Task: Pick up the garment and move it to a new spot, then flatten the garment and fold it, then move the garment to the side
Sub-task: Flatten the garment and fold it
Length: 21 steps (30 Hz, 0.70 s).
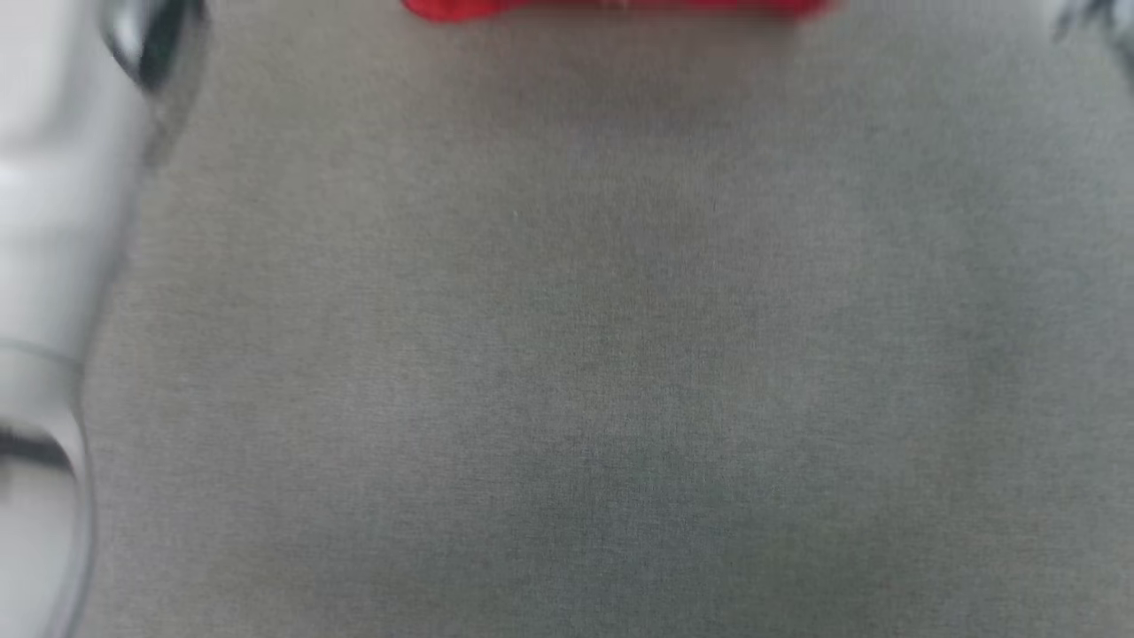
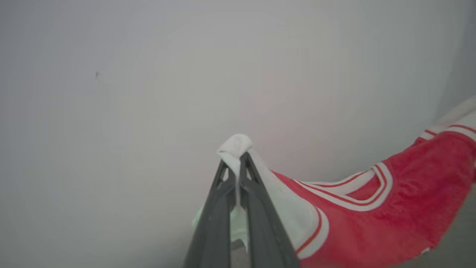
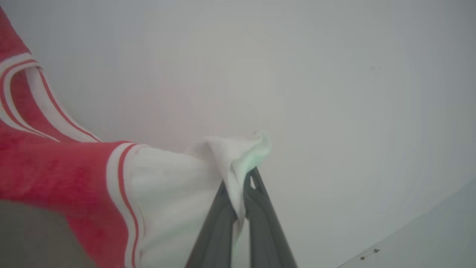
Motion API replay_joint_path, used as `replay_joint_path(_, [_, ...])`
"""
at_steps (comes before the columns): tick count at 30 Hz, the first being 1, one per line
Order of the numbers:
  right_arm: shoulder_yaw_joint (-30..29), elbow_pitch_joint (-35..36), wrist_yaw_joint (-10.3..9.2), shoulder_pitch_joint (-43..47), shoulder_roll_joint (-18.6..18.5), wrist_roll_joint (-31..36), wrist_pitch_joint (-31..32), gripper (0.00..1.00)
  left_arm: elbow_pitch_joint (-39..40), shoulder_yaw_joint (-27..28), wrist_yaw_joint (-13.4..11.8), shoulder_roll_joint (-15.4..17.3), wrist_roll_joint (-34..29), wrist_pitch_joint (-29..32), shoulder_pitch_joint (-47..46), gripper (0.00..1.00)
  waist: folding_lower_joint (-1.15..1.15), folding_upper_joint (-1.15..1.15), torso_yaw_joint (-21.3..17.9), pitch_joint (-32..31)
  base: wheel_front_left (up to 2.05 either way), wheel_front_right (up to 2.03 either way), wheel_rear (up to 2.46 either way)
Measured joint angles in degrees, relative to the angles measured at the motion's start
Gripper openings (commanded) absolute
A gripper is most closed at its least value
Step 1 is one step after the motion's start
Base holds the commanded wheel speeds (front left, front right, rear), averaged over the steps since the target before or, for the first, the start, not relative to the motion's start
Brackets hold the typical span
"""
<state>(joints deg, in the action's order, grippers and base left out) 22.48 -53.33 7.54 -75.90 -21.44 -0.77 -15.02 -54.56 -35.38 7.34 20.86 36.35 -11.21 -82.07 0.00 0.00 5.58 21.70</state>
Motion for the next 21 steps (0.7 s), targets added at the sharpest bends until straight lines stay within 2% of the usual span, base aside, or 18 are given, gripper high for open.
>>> replay_joint_path(2, [1.55, -1.05, 0.0, 3.1, 0.15, -3.78, 0.0, 0.0, 1.92, -2.68, 0.05, 0.52, 3.64, 2.48, 3.97, 0.0, 0.0, 0.0, 0.18, -1.53, 0.0, 0.0, 0.0])
replay_joint_path(6, [7.1, -1.52, 0.0, 10.17, -0.05, -12.01, 1.63, 0.0, 6.73, -7.67, 0.05, 4.07, 10.54, 8.7, 11.73, 0.0, 0.0, 0.0, 0.37, -4.77, 0.0, 0.0, 0.0])
replay_joint_path(10, [13.3, 3.39, -0.01, 18.5, -2.48, -22.02, 5.73, 0.0, 12.74, -11.4, 0.05, 7.86, 17.38, 14.62, 20.7, 0.0, 0.0, 0.0, 0.52, -8.16, 0.0, 0.0, 0.0])
replay_joint_path(14, [20.47, 13.79, 0.0, 27.18, -8.33, -30.69, 8.75, 0.0, 19.49, -14.49, 0.05, 12.46, 21.97, 19.4, 28.74, 0.0, 0.0, 0.0, 0.63, -11.27, 0.0, 0.0, 0.0])
replay_joint_path(18, [25.58, 24.15, -0.01, 34.82, -16.71, -37.54, 12.13, 0.0, 26.77, -16.79, 0.02, 17.27, 24.81, 23.09, 37.05, 0.0, 0.0, 0.0, 0.81, -13.75, 0.0, 0.0, 0.0])
replay_joint_path(21, [27.85, 30.94, -0.01, 39.64, -21.71, -41.47, 14.46, 0.0, 32.66, -17.28, -2.32, 20.85, 26.63, 24.24, 42.61, 0.0, 0.0, 0.0, 0.8, -14.71, 0.0, 0.0, 0.0])
